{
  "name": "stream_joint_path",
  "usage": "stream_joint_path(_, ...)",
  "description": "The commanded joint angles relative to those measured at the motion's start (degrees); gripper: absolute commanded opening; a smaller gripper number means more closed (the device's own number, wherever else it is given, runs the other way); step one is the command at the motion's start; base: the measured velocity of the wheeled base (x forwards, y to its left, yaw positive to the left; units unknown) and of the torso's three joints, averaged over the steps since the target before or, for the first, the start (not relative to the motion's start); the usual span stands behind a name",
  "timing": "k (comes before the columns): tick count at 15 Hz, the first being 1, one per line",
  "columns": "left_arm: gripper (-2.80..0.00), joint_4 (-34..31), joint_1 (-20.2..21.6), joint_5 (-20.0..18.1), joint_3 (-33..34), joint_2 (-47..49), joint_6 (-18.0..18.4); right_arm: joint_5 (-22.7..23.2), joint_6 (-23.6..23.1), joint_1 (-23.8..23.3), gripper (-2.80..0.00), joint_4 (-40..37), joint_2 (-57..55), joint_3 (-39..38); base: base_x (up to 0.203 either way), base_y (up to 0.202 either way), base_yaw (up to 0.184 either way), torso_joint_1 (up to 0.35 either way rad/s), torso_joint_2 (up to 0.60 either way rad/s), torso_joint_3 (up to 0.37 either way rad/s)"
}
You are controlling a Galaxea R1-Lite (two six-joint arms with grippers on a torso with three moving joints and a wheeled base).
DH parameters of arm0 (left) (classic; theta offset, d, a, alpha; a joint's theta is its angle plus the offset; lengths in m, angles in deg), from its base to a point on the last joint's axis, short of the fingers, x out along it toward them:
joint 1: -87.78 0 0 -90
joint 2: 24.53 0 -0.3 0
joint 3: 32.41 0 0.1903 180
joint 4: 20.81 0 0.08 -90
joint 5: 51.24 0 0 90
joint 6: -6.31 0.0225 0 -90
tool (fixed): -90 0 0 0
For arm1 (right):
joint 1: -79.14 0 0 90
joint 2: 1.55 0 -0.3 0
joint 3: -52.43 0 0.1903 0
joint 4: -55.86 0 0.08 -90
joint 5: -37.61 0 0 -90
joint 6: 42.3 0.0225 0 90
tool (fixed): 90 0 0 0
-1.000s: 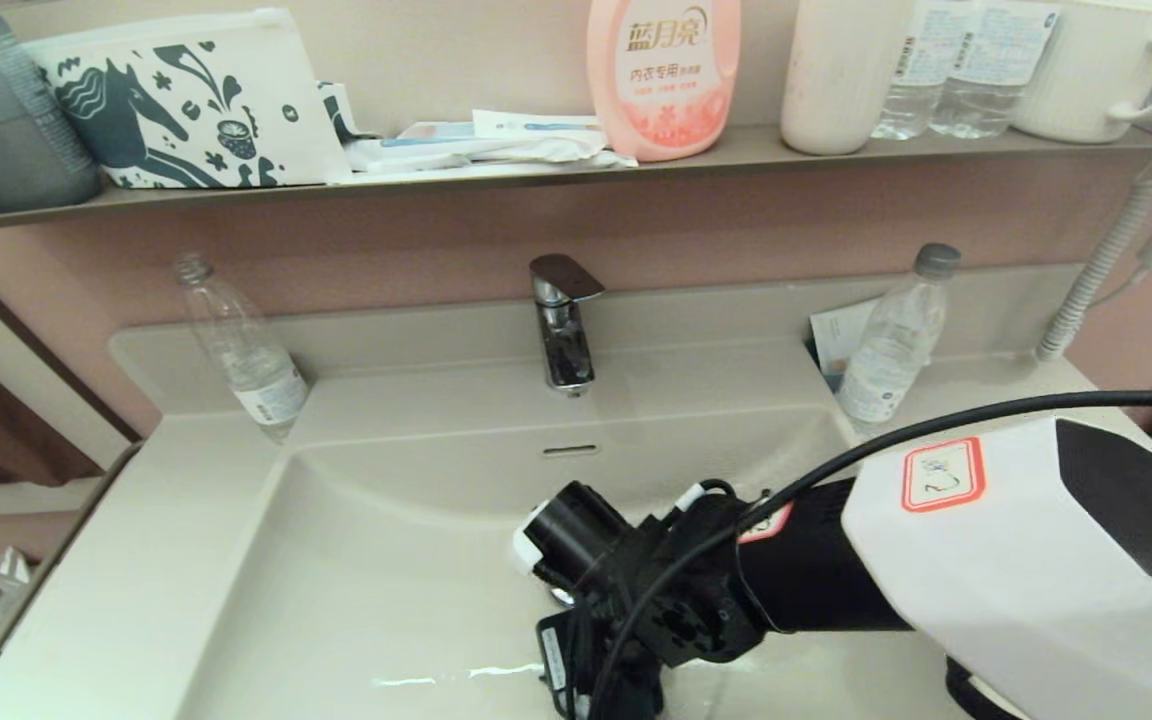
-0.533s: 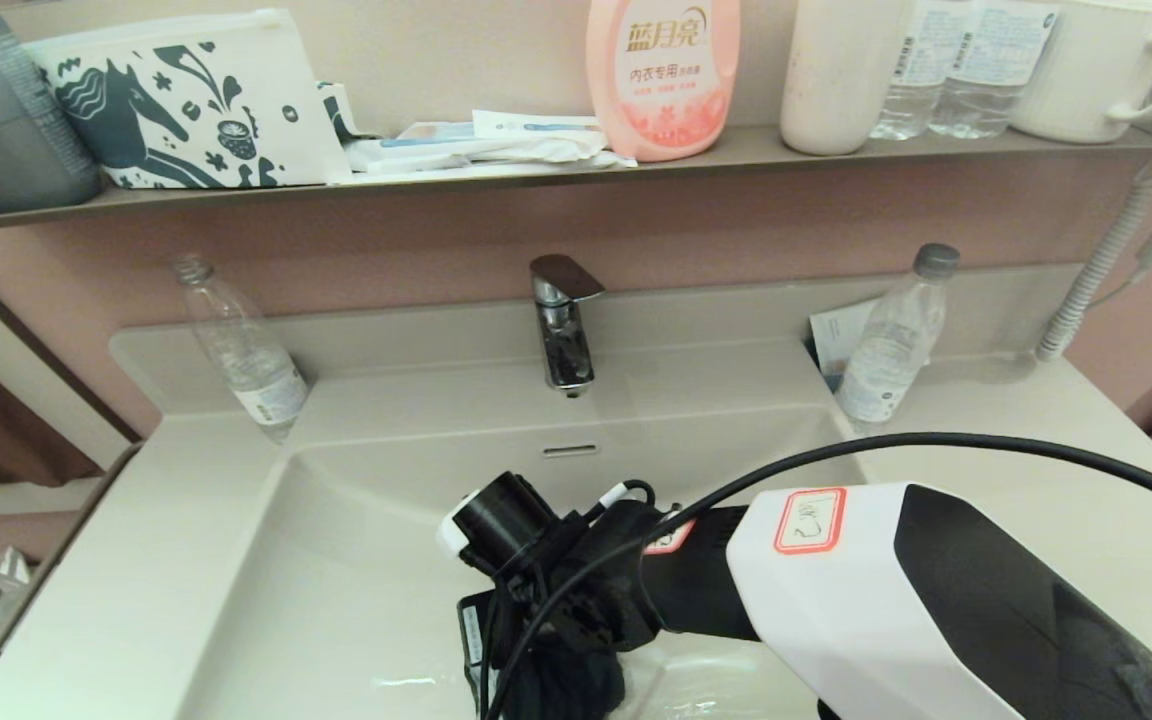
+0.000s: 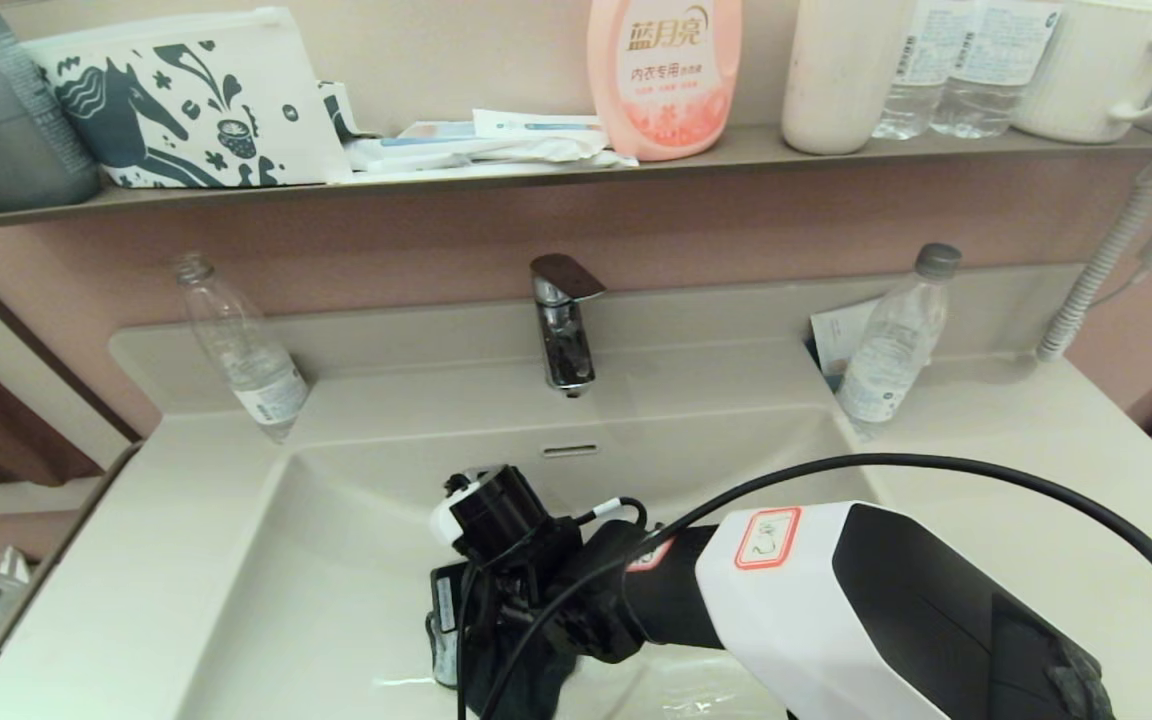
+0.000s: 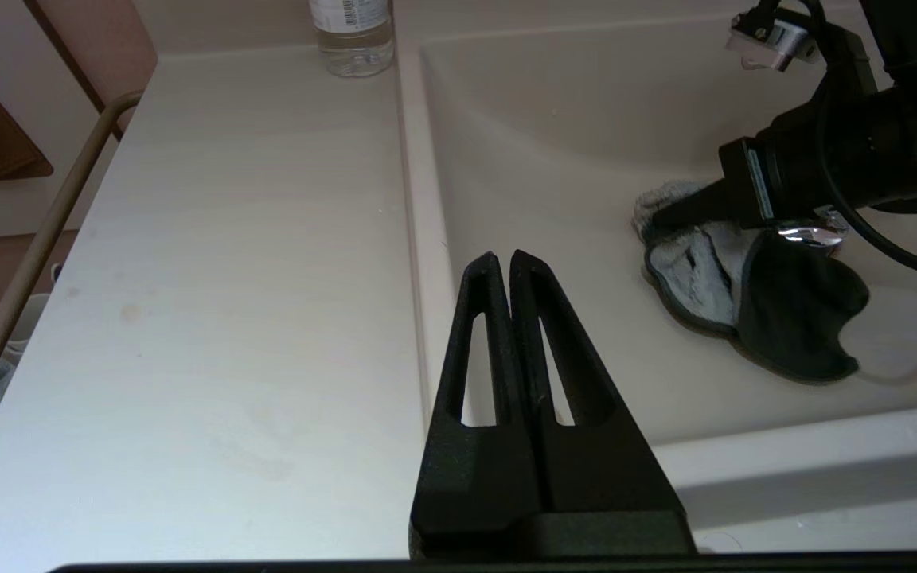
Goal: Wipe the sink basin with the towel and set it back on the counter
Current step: Wipe the sink
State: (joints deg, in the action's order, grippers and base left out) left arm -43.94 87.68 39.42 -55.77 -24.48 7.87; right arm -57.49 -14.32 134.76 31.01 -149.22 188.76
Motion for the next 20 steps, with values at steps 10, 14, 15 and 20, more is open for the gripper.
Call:
stream_joint_path(10,-2.8,0.0,0.0,0.0,0.0,0.0,0.0,-10.8,-3.8,-4.9,-2.8,3.2,1.3,-1.2,0.0,0.0,0.0,0.0,0.0,0.0)
stream_joint_path(14,-2.8,0.0,0.0,0.0,0.0,0.0,0.0,-12.6,-5.5,-7.2,-2.8,3.2,3.4,-6.8,0.0,0.0,0.0,0.0,0.0,0.0)
stream_joint_path(15,-2.8,0.0,0.0,0.0,0.0,0.0,0.0,-13.5,-5.6,-7.7,-2.8,3.0,4.6,-8.9,0.0,0.0,0.0,0.0,0.0,0.0)
stream_joint_path(20,-2.8,0.0,0.0,0.0,0.0,0.0,0.0,-15.9,-5.6,-10.9,-2.8,2.2,13.6,-23.7,0.0,0.0,0.0,0.0,0.0,0.0)
